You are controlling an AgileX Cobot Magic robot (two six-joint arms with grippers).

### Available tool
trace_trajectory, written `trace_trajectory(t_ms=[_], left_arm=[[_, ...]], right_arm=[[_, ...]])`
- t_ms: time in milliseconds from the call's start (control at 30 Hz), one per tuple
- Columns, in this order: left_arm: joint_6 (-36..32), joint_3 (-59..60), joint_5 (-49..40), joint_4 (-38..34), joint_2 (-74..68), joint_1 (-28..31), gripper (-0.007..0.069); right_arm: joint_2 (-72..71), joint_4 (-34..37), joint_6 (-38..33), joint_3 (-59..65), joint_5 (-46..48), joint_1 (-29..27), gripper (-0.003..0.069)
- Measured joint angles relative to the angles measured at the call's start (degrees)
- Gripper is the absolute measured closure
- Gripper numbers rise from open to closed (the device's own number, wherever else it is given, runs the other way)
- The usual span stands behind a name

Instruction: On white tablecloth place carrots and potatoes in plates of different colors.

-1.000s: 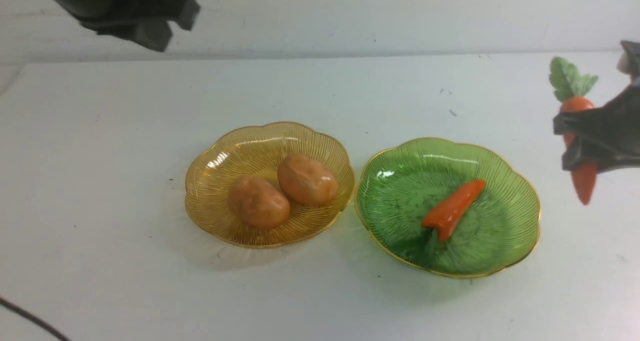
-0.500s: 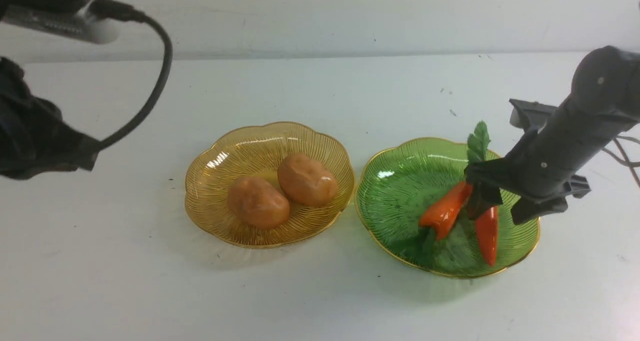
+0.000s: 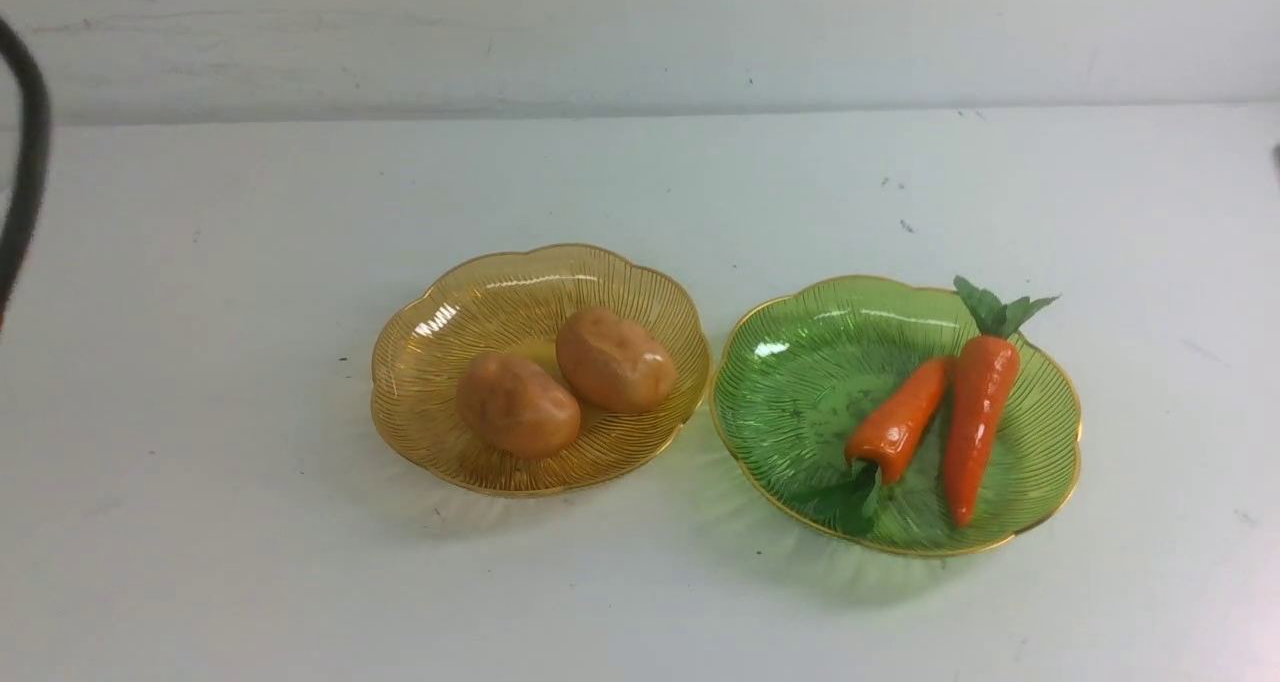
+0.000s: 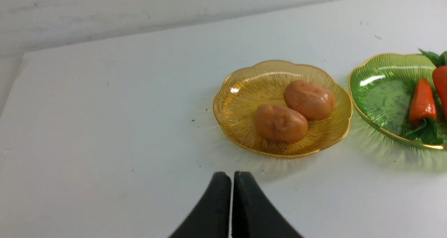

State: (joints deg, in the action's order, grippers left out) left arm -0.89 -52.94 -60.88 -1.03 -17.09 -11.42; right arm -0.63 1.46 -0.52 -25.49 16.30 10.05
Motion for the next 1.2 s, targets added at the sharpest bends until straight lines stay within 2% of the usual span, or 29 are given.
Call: trace_trajectory(t_ms=[233, 333, 600, 767, 900, 1000, 1200], left_arm=[[0.9, 17.2, 12.1, -0.5, 17.3, 0.0, 0.0628], [0.9, 22.1, 15.1, -1.6, 18.2, 0.0, 0.0628], [0.9, 29.6, 16.3, -0.6, 18.2, 0.0, 0.0628], [0.9, 35.1, 27.5, 2.0, 18.2, 0.4, 0.0628], [0.9, 45.1, 39.1, 2.7, 18.1, 5.5, 0.0628], [0.3, 52.3, 43.9, 1.9, 18.0, 9.5, 0.0628], [-1.9, 54.5, 40.1, 2.0, 18.0, 10.8, 0.0628]], right_arm=[[0.0, -0.2, 0.0, 0.0, 0.1, 0.0, 0.0674], [0.0, -0.2, 0.0, 0.0, 0.7, 0.0, 0.0674], [0.0, -0.2, 0.0, 0.0, 1.6, 0.0, 0.0674], [0.0, -0.2, 0.0, 0.0, 2.4, 0.0, 0.0674], [0.0, -0.2, 0.0, 0.0, 2.5, 0.0, 0.0674], [0.0, -0.2, 0.0, 0.0, 2.6, 0.0, 0.0674], [0.0, -0.2, 0.0, 0.0, 2.7, 0.0, 0.0674]])
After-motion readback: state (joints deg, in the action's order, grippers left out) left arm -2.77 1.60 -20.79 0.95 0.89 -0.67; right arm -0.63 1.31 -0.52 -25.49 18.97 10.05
